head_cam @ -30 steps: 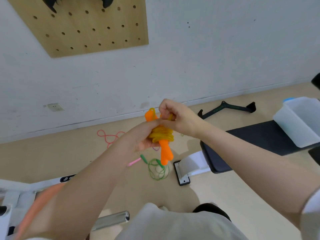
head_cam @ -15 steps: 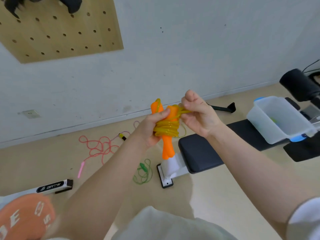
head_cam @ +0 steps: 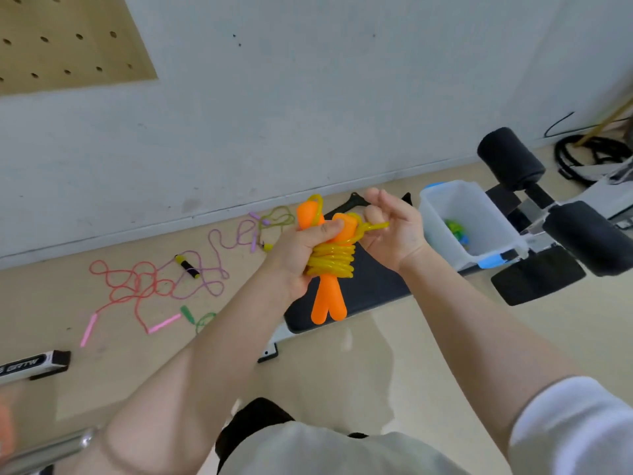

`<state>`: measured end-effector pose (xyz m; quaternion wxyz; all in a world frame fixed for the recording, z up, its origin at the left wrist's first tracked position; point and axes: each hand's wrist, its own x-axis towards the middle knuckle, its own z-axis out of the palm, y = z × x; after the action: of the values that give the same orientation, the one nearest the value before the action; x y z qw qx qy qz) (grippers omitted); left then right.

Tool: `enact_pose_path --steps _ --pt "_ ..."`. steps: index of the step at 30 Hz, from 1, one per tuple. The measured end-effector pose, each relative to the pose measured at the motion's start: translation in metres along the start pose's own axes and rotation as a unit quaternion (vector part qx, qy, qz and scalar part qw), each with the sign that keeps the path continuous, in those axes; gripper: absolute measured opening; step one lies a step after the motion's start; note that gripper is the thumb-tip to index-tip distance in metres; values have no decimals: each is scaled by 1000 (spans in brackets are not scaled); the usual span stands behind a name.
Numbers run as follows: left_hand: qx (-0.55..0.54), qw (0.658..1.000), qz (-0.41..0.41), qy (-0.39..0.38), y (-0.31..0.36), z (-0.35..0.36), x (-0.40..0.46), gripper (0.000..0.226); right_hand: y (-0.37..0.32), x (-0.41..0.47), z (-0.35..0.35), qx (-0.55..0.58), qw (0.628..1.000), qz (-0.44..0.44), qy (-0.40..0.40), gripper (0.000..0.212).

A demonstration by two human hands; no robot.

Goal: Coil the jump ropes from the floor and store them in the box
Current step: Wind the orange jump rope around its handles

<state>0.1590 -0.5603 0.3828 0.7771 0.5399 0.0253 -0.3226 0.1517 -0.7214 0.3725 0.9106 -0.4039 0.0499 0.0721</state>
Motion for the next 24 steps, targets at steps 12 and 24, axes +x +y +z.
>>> enact_pose_path --steps 12,24 --pt "105 985 -45 131 -38 89 93 15 -51 -12 -81 -599 753 -99 253 14" --pt "148 971 -151 116 -40 179 259 10 -123 65 -199 -786 590 4 185 24"
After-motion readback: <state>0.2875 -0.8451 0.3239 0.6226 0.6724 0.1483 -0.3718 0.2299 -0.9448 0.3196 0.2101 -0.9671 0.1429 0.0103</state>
